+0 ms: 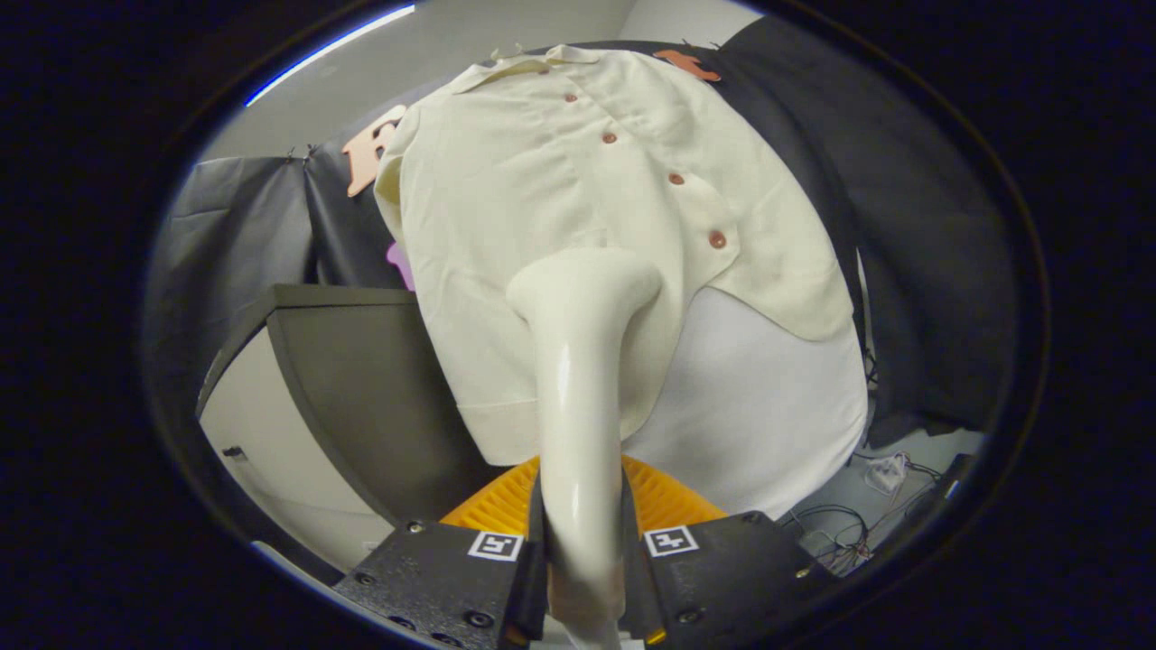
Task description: Iron the clothes twice with a garment steamer, once on the left side and once on the right side.
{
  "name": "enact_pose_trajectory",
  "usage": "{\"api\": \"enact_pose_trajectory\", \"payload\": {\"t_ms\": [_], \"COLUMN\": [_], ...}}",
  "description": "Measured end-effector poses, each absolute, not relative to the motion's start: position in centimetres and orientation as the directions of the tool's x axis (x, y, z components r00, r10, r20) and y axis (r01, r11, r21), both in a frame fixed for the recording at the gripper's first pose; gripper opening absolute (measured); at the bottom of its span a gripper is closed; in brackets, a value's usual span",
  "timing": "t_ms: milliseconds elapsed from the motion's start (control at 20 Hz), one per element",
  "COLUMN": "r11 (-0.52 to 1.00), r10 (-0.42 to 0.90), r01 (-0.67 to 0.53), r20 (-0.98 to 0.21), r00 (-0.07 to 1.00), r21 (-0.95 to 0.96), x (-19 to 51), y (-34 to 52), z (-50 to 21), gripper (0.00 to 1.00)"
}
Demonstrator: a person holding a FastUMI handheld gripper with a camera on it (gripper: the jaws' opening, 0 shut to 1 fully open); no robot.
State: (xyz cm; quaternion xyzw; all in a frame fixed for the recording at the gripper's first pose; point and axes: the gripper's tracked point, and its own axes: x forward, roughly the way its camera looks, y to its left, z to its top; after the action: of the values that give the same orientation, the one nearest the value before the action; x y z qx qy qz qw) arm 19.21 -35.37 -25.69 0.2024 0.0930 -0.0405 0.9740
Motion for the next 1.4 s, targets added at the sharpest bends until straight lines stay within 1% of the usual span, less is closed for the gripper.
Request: {"api": "enact_pose_trajectory", "payload": {"t_ms": [300,450,500,700,900,1050,1250,1400], "r11": [0.913,0.909,0.909,0.916,0.941,0.955,0.957,0.954], "r10": [-0.031,-0.026,-0.027,-0.032,-0.057,-0.094,-0.141,-0.167], "r01": [0.129,0.129,0.124,0.094,0.076,0.093,0.111,0.131], "r20": [-0.250,-0.256,-0.241,-0.162,-0.068,-0.009,0.094,0.117], "r00": [0.968,0.966,0.970,0.986,0.996,0.996,0.986,0.979], "r21": [0.386,0.395,0.399,0.390,0.330,0.280,0.267,0.269], "x": [17.2,16.2,15.7,14.7,14.9,15.9,18.2,20.2], "y": [-35.2,-35.2,-35.3,-36.5,-38.5,-41.3,-45.6,-48.4], "z": [-29.3,-29.1,-28.3,-22.5,-15.3,-9.7,-1.5,2.4], "gripper": [0.35,0.35,0.35,0.34,0.34,0.34,0.34,0.34]}}
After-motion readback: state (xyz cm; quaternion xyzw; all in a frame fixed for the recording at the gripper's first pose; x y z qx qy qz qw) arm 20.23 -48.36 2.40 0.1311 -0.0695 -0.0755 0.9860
